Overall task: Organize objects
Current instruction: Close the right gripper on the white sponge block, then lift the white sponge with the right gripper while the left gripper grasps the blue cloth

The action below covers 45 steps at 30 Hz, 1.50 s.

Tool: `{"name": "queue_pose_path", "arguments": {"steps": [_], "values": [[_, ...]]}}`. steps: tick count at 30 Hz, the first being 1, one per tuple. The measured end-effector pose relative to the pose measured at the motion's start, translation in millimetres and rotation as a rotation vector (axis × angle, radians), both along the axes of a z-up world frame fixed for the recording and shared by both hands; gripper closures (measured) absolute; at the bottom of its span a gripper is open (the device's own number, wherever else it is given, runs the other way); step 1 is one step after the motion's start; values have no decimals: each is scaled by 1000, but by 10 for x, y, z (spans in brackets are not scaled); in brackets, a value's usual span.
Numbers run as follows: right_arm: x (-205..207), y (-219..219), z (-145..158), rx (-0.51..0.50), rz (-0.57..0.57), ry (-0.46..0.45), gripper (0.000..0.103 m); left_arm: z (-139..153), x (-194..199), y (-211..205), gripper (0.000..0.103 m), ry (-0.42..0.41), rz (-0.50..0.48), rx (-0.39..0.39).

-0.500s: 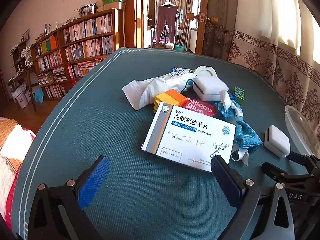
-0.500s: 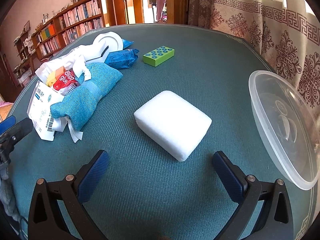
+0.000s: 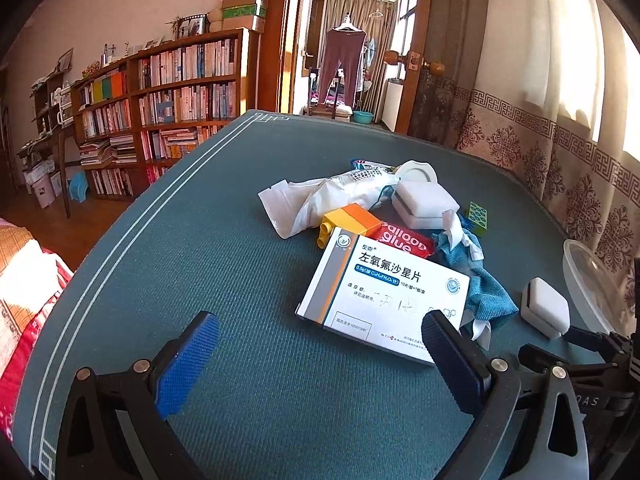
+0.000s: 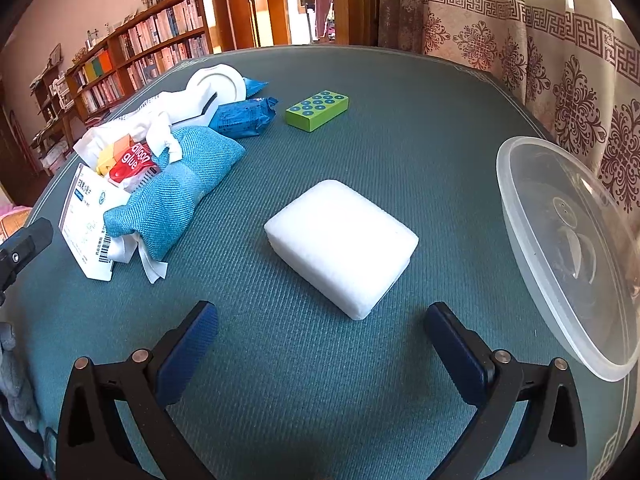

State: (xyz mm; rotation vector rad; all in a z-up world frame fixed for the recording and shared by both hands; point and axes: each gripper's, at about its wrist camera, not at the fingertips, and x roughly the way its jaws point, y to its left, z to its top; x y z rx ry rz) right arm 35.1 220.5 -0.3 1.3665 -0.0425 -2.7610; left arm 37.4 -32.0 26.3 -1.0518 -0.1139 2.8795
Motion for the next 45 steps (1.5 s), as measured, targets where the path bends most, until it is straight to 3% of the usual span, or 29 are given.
{"name": "queue_pose_path", "arguments": {"steps": [3,7,10,15,23,29,35,45], "values": [[-69,48,44,-53,-19,-12,1,-10,-9,15,0,-7,0,0],[-177,91,101,-97,-32,-12,12,-15,-9,27,0,-8,-3,-2],[-243,99,110,-98,-47,-4,17,-25,-8,39,0,-10,-5,-7],[-299,76,124,-94,-50,20,32,-33,-14,49,0,-20,-6,-13],[-224,107,127,-108,-40,51,35,-39,-45,128,0,-51,-26,-52],[-59,105,206,-107,-17,92,35,56,-62,236,0,-58,-52,-26],[62,123,223,-113,-1,110,35,229,-127,570,0,-31,-111,-55],[186,283,119,-144,-5,90,35,228,-464,1161,1,-92,-250,-77]]}}
